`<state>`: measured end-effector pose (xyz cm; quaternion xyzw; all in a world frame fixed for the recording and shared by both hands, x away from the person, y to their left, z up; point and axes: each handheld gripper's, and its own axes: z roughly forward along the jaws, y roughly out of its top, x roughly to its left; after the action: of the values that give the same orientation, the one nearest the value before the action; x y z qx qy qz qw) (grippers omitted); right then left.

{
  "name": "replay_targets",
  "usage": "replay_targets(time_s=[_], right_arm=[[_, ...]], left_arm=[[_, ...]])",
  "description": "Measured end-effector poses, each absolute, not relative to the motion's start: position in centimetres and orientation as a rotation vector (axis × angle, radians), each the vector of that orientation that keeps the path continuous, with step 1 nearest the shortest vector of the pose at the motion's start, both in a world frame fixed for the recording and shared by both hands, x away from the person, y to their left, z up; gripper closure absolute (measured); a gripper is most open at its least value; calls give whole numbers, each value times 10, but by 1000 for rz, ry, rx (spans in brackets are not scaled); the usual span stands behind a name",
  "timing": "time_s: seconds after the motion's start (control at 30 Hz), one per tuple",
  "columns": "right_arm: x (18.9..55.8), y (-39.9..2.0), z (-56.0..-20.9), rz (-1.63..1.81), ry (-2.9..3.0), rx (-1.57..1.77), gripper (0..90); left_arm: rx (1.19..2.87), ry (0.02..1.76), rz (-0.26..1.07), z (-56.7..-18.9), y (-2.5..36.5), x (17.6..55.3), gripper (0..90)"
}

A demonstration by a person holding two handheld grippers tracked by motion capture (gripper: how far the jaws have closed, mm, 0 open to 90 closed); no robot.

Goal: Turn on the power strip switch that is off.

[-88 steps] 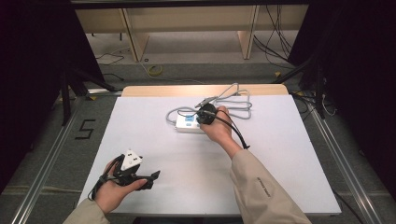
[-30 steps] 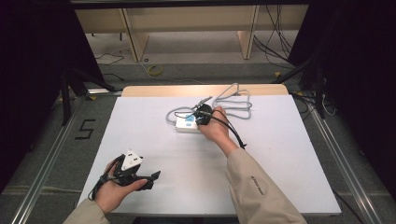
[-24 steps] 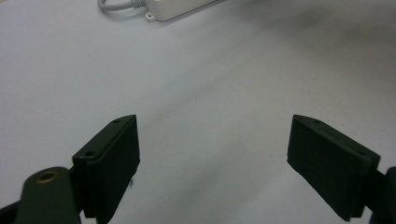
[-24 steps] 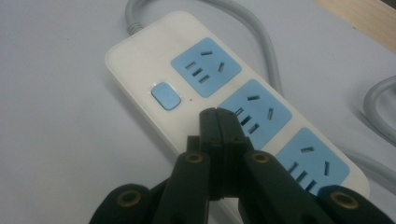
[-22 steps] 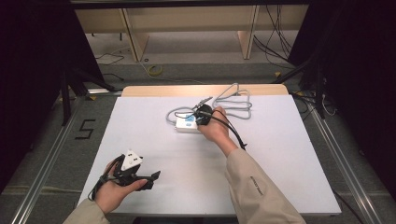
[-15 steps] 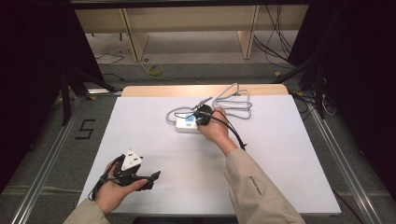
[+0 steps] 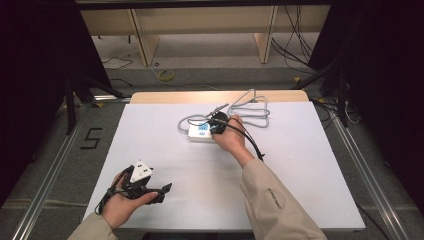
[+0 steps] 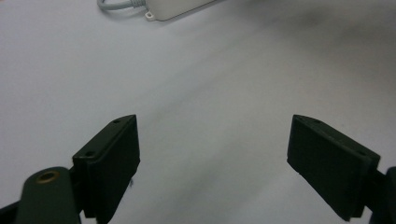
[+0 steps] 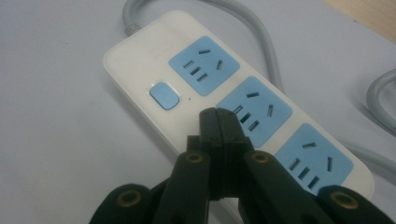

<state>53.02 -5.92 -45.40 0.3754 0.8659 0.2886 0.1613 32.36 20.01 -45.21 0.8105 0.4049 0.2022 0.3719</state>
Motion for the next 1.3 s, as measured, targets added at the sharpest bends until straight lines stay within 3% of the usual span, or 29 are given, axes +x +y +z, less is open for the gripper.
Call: replay_targets(time_s=[0.9, 1.3], right_arm=[[525, -64, -446, 900, 2424, 1076, 898], [517, -73, -434, 931, 2416, 1071, 732]], left_arm=[[2077, 1040, 520, -452, 200, 324, 169], [2078, 1044, 523, -453, 200, 324, 169]])
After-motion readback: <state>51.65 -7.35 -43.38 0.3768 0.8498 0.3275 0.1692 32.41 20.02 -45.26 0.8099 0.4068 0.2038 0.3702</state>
